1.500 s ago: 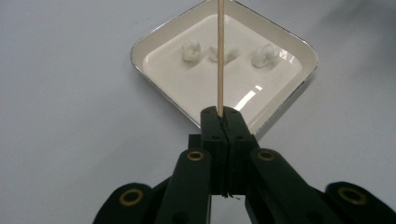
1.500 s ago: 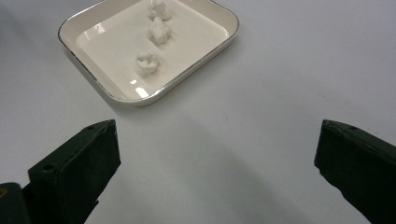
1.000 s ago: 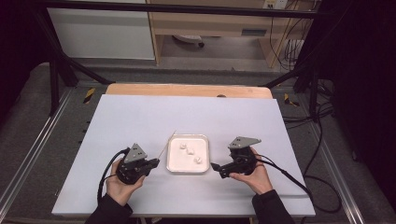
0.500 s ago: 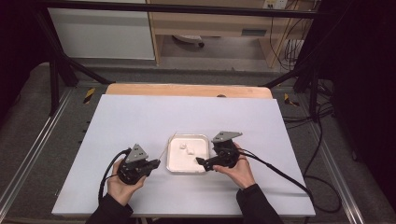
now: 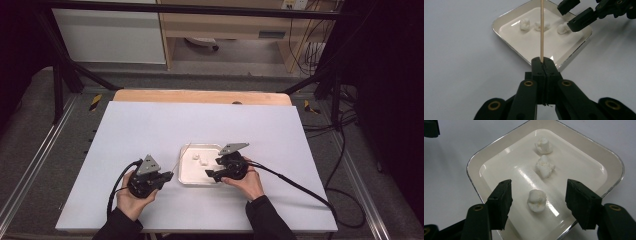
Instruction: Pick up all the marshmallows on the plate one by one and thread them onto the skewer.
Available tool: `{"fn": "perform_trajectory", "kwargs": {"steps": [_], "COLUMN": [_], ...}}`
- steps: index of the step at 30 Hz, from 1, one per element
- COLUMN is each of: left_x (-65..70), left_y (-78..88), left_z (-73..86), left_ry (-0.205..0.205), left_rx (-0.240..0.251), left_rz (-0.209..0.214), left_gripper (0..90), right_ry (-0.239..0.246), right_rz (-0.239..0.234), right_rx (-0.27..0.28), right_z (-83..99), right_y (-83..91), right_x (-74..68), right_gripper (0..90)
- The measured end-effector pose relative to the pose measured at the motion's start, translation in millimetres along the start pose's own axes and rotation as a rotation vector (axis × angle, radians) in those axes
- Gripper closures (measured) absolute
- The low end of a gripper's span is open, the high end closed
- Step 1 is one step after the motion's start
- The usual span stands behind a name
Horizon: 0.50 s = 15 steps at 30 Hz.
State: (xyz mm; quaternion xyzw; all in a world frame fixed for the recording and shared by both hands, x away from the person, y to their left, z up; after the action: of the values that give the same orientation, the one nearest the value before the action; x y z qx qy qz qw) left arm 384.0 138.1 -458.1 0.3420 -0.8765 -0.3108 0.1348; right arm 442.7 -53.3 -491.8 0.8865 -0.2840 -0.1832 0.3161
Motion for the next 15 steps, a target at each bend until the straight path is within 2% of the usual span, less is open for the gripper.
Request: {"fn": "perform_trajectory", "kwargs": {"steps": [7, 15], "left_x": [-0.1, 0.7], "left_y": [-0.4, -0.7], "left_z": [0.2, 0.0], "left_ry": [-0.001, -0.004], "left_rx": [-0.002, -0.003], "left_rz": [0.001, 0.003], "left_gripper": [88.9, 88.9], "right_ry": [-0.007, 0.004], "right_rz": [-0.014, -0.013], "right_rx": [-0.028, -0.03], "right_z": [5.3, 7.3], "right_y": [-5.5, -9.6], "right_x": [-0.9, 0.1], "right_gripper": [54.6, 65.0]}}
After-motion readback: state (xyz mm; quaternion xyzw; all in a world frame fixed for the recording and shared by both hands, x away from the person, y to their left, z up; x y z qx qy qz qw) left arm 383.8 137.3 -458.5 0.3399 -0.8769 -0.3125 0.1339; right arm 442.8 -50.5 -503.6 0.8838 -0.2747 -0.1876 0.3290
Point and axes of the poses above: each handheld gripper's, and its own axes: y roughly backward along the jaws, z roughly out of its underside, x roughly to its right, the point moved 8 cm from there along -y, roughly forward along the jaws, and after that the axes turned 1 degree about -y, right-handed, at the moved point
